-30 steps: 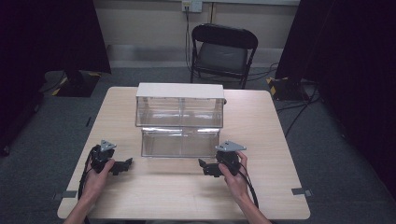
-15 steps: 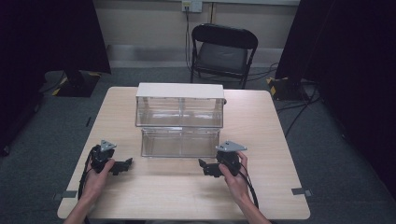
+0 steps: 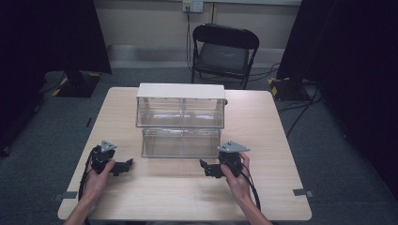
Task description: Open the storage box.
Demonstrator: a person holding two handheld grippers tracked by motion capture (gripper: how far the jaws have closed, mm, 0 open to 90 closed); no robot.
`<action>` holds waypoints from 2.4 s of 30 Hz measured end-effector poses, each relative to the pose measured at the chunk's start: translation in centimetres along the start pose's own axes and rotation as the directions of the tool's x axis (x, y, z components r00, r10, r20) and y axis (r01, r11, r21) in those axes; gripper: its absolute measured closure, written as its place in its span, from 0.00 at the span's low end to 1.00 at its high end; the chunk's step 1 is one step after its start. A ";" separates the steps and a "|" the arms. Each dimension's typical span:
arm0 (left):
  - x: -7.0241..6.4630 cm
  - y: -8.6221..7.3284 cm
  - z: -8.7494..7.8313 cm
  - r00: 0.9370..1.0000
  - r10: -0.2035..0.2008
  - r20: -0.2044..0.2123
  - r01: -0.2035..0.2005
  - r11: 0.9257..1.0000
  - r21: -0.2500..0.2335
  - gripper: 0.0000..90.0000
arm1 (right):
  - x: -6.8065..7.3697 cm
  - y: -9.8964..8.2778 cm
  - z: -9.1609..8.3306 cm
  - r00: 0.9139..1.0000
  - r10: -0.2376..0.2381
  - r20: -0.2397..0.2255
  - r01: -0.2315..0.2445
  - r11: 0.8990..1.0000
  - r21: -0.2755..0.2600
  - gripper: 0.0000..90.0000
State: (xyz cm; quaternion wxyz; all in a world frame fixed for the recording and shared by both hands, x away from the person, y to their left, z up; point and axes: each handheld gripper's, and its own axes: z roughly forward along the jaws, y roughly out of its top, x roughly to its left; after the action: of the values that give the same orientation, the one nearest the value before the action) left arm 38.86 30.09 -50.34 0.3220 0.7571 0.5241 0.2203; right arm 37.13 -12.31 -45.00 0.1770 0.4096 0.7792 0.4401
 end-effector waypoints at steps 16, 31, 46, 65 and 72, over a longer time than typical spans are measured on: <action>0.0 0.0 0.0 1.000 0.001 -0.001 -0.001 1.000 0.000 0.01 | 0.1 0.2 -0.3 1.000 -0.002 -0.003 0.002 1.000 -0.017 0.08; 0.0 0.0 0.0 1.000 0.000 -0.001 0.000 1.000 0.000 0.01 | 0.2 0.3 -0.4 1.000 0.001 0.002 -0.001 1.000 -0.016 0.08; 0.0 0.0 0.0 1.000 0.000 -0.001 0.000 1.000 0.000 0.01 | 0.1 0.8 -0.5 1.000 0.002 -0.003 -0.002 1.000 -0.020 0.06; 0.0 0.0 0.0 1.000 0.000 -0.001 0.000 1.000 0.000 0.01 | 0.1 1.3 -0.4 1.000 0.016 -0.003 -0.016 0.999 -0.032 0.03; 0.0 0.0 0.0 1.000 0.001 0.000 -0.001 1.000 0.000 0.01 | 0.1 1.4 -0.3 1.000 0.023 -0.007 -0.023 0.999 -0.028 0.01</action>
State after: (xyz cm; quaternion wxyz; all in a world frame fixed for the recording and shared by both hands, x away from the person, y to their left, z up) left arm 38.87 30.09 -50.34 0.3220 0.7572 0.5238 0.2205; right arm 37.55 -11.95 -43.68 0.1751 0.4144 0.7689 0.4542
